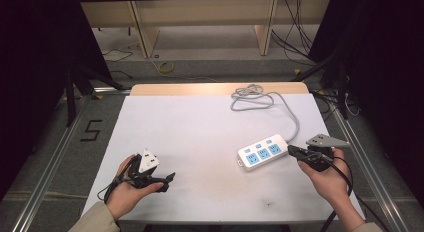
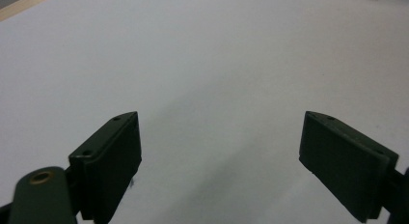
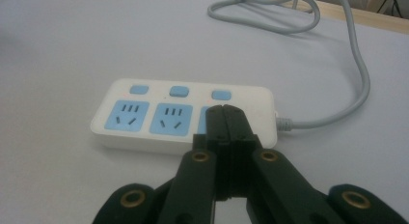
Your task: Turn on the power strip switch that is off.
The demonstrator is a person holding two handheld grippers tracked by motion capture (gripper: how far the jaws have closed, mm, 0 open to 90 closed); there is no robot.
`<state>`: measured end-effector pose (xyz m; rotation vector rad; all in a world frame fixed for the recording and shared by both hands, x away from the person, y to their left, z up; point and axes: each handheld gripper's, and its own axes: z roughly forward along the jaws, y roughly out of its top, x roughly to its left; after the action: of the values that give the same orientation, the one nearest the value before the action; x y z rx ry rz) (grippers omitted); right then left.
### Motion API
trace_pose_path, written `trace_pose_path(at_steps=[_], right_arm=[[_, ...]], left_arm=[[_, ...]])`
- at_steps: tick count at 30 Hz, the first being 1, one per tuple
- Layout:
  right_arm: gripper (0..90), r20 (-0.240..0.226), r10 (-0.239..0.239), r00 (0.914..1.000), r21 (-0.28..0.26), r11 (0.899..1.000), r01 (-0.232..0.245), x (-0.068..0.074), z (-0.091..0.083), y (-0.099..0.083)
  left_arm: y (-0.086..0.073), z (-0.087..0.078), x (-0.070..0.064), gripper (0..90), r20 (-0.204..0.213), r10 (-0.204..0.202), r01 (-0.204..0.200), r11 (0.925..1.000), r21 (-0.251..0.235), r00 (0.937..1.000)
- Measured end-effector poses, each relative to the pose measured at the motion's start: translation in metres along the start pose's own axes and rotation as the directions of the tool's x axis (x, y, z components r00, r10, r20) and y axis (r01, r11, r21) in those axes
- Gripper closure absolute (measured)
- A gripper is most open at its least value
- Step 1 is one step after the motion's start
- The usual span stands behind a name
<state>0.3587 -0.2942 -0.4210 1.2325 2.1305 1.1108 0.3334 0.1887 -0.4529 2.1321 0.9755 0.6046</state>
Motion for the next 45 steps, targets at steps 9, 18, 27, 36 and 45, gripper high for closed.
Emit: trace_pose_path(at_steps=[9,18,27,36,45], right_arm=[[90.0,0.000,0.000,1.0000,0.005,1.000,0.000,0.000,0.004,0.003],[90.0,-0.001,0.000,1.0000,0.007,1.000,0.000,0.000,0.008,0.005],[90.0,0.000,-0.006,1.0000,0.010,1.000,0.006,0.000,0.012,0.008],[90.0,0.000,-0.006,1.0000,0.011,1.000,0.006,0.000,0.015,0.011],[90.0,-0.001,-0.005,1.0000,0.016,1.000,0.005,0.000,0.019,0.013]], left_arm=[[0.000,0.000,0.000,14.5,0.002,0.001,-0.001,1.0000,0.002,1.0000],[0.000,0.000,0.000,14.5,0.004,0.002,-0.002,1.0000,0.001,1.0000],[0.000,0.000,-0.001,14.6,0.005,0.001,-0.001,1.0000,0.002,1.0000],[0.000,0.000,-0.001,14.6,0.006,0.003,-0.003,1.0000,0.003,1.0000],[0.000,0.000,-0.001,14.6,0.006,0.004,-0.004,1.0000,0.002,1.0000]])
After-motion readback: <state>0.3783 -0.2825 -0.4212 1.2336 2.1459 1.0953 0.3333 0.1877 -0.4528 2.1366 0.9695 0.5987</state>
